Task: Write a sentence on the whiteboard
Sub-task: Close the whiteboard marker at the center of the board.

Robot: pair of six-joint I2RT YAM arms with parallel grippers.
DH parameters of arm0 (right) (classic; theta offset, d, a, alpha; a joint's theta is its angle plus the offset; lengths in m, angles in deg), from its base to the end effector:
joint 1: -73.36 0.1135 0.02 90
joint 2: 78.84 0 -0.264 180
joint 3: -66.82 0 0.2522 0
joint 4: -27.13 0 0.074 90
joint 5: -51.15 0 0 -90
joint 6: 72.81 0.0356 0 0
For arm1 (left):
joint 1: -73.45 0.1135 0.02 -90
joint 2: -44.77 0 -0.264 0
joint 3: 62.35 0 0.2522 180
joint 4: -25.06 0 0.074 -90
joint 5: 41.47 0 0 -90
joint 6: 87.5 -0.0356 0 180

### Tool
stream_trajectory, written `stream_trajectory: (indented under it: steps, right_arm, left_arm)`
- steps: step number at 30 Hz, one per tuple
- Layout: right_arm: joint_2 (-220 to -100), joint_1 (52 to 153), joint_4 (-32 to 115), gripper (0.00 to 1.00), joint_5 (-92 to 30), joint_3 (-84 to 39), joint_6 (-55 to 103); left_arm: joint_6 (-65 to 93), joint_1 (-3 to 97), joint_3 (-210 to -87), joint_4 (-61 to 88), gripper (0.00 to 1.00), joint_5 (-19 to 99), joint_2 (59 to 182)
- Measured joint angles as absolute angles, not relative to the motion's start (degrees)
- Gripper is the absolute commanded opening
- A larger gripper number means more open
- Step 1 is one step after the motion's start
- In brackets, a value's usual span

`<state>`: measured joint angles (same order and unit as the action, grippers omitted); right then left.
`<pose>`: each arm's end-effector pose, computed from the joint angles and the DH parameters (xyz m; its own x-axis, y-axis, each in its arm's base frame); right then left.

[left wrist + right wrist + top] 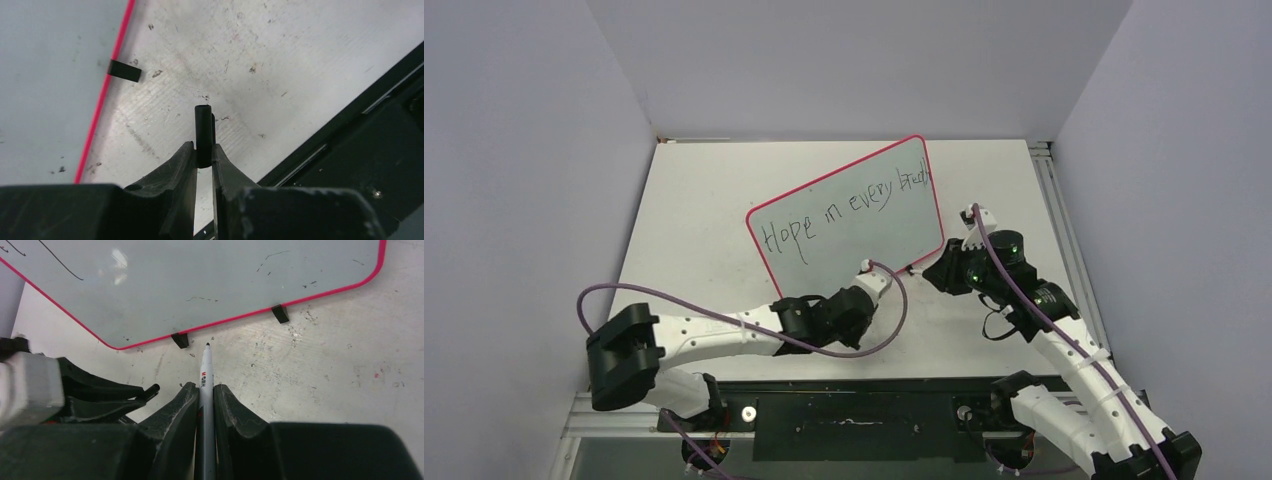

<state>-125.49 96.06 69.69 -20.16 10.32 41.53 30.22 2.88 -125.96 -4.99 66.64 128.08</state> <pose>0.1597 0.0792 0.2904 -0.7074 0.1273 -0.6953 -0.3542 0.7874 0.5046 0.1090 -0.2758 0.2084 -0.6106 0.4020 -0.6823 0.6162 0.7824 -0.0905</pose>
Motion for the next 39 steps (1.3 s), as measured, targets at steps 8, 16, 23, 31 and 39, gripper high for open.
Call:
stream_trajectory:
  steps: [8, 16, 23, 31, 39]
  right_arm:
    - [-128.68, 94.31, 69.82, 0.05, -11.24, 7.13, 39.60]
    - [-129.56, 93.92, 66.94, 0.05, 1.83, 5.53, 39.58]
    - [-134.01, 93.92, 66.28, 0.05, 12.52, 4.44, 38.53]
    - [-135.78, 95.23, 66.67, 0.05, 19.17, 4.44, 38.18]
    - [-137.86, 101.61, 65.97, 0.05, 20.72, 4.83, 38.36]
  left_arm:
    - [21.22, 10.20, -125.63, -9.73, 0.00, 57.68, 112.54]
    - [9.70, 15.80, -123.84, -12.82, 0.00, 47.82, 99.16]
    - [2.73, 15.80, -119.47, -12.84, 0.00, 41.38, 94.90]
    - [0.00, 15.78, -118.14, -12.93, 0.00, 37.35, 94.92]
    - [-0.73, 15.73, -118.14, -12.93, 0.00, 36.20, 94.90]
